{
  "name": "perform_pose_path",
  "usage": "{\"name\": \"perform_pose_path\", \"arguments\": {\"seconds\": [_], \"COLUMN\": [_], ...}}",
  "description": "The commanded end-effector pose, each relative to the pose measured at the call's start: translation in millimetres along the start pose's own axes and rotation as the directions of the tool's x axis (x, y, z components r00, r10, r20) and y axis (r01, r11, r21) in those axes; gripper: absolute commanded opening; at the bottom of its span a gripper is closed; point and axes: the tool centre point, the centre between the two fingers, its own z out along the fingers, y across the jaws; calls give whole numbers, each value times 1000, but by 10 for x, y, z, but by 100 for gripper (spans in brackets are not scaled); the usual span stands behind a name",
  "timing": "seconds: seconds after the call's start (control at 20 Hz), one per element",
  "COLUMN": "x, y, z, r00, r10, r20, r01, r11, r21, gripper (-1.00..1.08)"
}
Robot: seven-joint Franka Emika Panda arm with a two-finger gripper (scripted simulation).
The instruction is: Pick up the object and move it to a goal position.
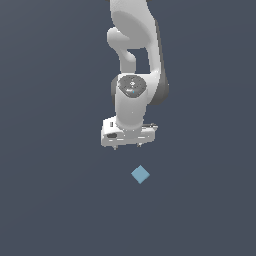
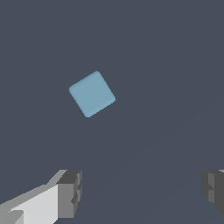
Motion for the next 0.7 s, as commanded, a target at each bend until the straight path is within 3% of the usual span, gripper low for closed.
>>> {"name": "perform_pose_path", "arguments": {"seconds": [0.0,0.25,0.65], "x": [96,326,622], "y": [-54,-193,-401], "z": [79,287,616], "r00": [998,977,909], "r10": [-61,-211,-416], "r20": [1,-1,-12], "r01": [61,211,416], "r11": [998,977,909], "r21": [2,9,25], "gripper": [100,100,100]}}
